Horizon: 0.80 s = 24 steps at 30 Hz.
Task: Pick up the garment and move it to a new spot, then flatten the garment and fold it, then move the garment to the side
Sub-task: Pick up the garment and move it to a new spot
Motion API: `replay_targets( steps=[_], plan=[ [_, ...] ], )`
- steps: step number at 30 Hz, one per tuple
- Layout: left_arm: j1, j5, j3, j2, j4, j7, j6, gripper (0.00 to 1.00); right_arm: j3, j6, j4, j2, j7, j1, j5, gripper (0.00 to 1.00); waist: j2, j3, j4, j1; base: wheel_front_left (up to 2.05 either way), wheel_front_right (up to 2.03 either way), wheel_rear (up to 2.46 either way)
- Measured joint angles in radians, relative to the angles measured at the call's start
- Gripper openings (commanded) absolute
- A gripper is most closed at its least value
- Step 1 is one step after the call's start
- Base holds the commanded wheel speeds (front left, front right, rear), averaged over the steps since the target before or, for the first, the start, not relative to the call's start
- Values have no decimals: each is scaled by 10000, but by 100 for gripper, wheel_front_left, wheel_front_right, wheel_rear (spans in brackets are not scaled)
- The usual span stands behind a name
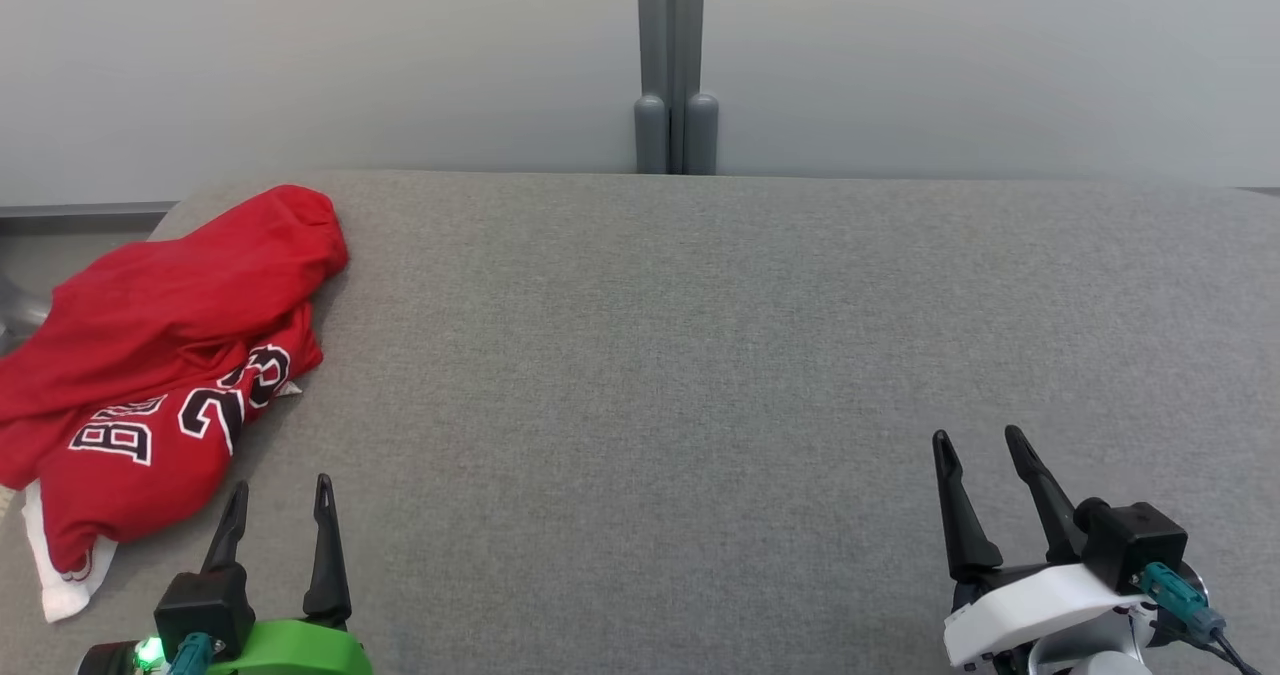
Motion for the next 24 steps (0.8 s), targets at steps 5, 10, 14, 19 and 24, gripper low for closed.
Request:
replay_targets(
  steps=[5, 10, 14, 19, 24],
  plan=[
    [15, 21, 79, 42, 63, 0, 73, 100, 71, 0, 58, 0, 0, 13, 12, 100, 0, -13, 443, 0, 0, 0, 0],
    [38, 38, 94, 56, 109, 0, 111, 100, 136, 0, 82, 2, 0, 53, 12, 100, 0, -28, 944, 0, 0, 0, 0],
    [37, 65, 117, 71, 150, 0, 148, 100, 165, 0, 115, 0, 0, 72, 13, 100, 0, -21, 1350, 0, 0, 0, 0],
    [44, 88, 198, 144, 161, 2, 230, 100, 217, 0, 169, 2, -2, 106, 63, 100, 0, -20, 1913, 0, 0, 0, 0],
    [78, 96, 257, 205, 148, 0, 274, 100, 270, 0, 240, 2, 0, 149, 105, 100, 0, -58, 2481, 0, 0, 0, 0]
  ],
)
